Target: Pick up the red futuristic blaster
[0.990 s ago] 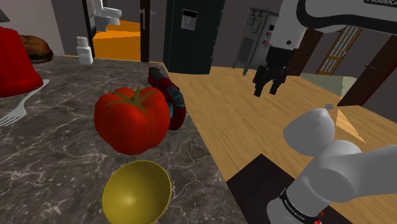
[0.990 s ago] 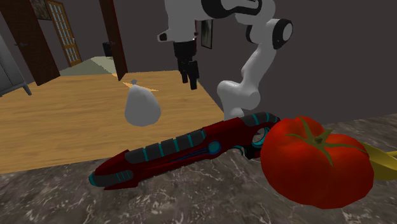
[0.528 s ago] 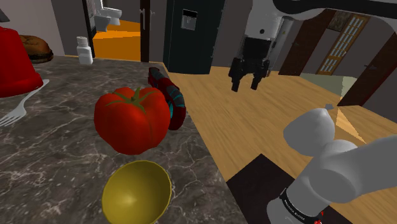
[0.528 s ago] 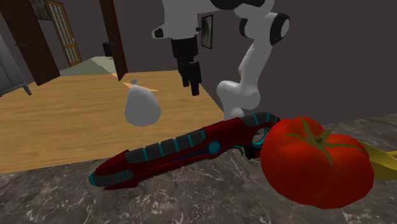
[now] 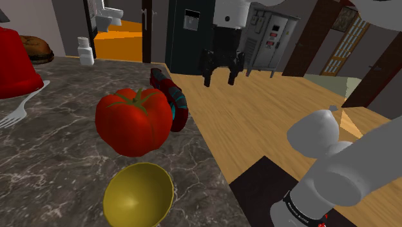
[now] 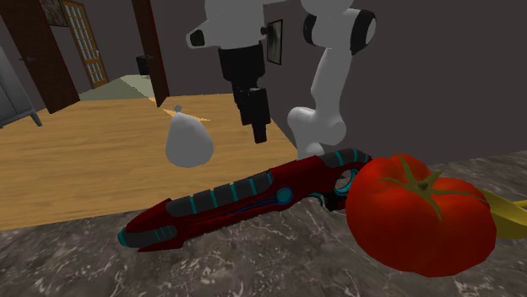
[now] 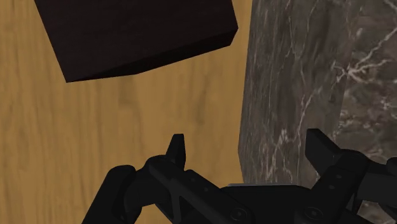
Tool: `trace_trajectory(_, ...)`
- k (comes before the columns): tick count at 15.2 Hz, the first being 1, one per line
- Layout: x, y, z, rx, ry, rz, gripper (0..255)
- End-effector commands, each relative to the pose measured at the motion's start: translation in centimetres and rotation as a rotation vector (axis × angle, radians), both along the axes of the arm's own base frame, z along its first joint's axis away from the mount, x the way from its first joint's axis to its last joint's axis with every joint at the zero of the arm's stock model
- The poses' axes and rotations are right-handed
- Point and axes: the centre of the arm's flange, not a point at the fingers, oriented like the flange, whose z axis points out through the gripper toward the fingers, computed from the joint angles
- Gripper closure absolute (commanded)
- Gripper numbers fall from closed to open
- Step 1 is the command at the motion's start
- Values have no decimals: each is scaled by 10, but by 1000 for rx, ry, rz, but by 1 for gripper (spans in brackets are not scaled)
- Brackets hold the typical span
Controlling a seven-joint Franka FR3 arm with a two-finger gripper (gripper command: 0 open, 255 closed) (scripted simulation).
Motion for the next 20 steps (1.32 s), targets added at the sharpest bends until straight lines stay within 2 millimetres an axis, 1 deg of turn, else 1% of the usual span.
trace_trajectory(1,17,22,4,-4,6,-11,0)
trace_trajectory(12,101,145,15,-29,37,-61,0)
trace_trajectory(13,104,149,15,-30,38,-62,0)
trace_trajectory(19,104,149,-17,-30,38,-62,0)
trace_trajectory(20,104,149,-25,-30,38,-62,0)
